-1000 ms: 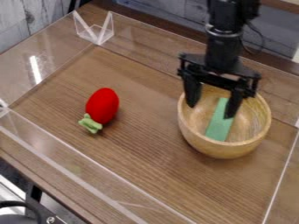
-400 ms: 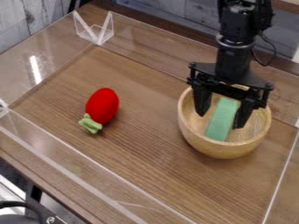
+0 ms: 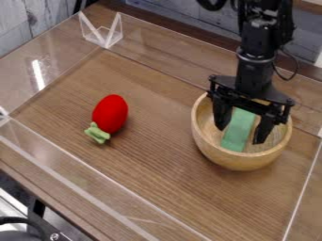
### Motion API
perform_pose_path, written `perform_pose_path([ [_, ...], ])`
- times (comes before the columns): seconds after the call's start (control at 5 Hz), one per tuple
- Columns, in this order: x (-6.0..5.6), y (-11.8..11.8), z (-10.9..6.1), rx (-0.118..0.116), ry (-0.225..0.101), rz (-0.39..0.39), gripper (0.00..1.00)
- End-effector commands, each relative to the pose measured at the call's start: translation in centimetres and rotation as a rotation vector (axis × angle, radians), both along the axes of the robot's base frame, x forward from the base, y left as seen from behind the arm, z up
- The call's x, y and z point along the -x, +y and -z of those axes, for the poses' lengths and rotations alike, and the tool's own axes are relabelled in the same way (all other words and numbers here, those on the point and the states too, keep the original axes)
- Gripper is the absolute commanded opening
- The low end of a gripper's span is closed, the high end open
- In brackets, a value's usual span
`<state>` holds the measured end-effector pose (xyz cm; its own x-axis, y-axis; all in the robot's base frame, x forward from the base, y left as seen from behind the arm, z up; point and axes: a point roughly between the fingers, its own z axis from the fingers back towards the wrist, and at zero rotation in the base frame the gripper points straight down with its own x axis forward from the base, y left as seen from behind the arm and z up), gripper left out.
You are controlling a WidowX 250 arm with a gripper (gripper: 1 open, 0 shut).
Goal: Remove the green block from the brown bowl and put it on the table
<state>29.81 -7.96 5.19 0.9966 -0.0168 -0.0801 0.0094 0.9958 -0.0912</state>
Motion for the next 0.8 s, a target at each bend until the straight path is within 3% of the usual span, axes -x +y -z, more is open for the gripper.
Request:
perform_pose_path([
  [0.0, -1.2, 0.7, -1.1, 0.018, -0.063, -0.047, 1.00],
  [0.2, -1.2, 1.6, -0.9, 0.024, -0.068, -0.093, 1.00],
  [0.6, -1.8, 1.9, 0.1, 0.036, -0.074, -0.071, 1.00],
])
